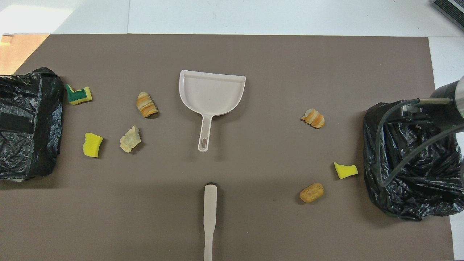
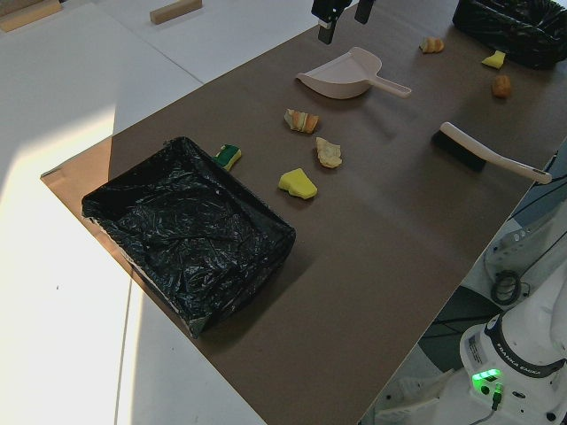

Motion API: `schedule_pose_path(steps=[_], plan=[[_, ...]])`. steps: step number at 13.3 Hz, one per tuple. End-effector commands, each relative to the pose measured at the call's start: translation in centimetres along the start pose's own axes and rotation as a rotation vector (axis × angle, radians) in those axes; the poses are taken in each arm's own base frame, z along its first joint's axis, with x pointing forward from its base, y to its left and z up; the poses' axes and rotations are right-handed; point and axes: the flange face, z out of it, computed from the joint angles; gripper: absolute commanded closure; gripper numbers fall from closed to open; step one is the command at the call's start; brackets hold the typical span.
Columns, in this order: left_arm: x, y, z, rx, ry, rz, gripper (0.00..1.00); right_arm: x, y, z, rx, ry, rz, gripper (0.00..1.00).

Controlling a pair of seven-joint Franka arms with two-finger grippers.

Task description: Sweep and dump trash in bin

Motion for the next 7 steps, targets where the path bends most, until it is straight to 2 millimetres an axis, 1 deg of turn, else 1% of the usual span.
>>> schedule_pose_path(steps=[1,4,7], plan=[[0.1,-0.1,-0.2,-0.011,-0.01,0.018,0.0,-0.1,0.0,-0.1,0.018,0.0,-0.026,0.0],[0.1,0.1,0.5,-0.012,-0.024,0.015,0.0,-0.1,0.1,-0.1,0.031,-0.005,-0.016,0.0],[0.1,1.4,2.6,-0.013,-0.055,0.035,0.0,-0.7,0.3,0.1,0.025,-0.029,-0.02,0.0]])
